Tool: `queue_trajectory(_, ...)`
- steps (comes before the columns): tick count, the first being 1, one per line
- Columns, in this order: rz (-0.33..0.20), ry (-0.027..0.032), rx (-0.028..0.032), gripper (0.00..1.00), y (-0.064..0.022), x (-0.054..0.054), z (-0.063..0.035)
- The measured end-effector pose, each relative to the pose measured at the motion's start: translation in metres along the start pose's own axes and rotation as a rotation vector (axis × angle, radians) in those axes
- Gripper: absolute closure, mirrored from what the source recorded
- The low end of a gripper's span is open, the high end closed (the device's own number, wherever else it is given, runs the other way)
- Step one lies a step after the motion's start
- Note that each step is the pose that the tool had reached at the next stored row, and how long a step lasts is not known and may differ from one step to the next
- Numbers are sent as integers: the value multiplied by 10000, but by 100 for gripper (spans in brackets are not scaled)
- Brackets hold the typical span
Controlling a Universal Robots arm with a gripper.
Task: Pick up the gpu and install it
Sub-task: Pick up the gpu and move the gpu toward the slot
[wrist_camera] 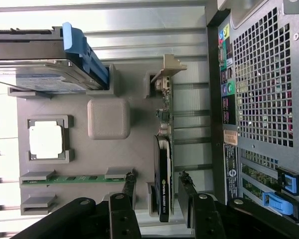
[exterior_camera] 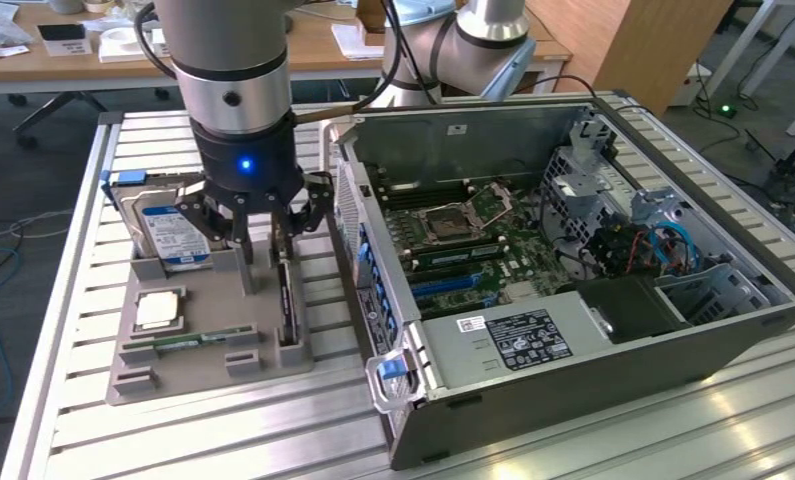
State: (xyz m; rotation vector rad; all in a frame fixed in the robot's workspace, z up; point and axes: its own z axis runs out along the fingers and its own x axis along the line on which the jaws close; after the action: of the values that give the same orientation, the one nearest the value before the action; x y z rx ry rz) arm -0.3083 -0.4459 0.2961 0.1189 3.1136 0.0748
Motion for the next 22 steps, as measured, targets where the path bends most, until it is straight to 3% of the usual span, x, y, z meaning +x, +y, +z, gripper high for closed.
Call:
queue_trajectory(14,0,1,1,53,3,-33,3)
queue_trajectory(22,-1,0,-1,53,-1,-31,73)
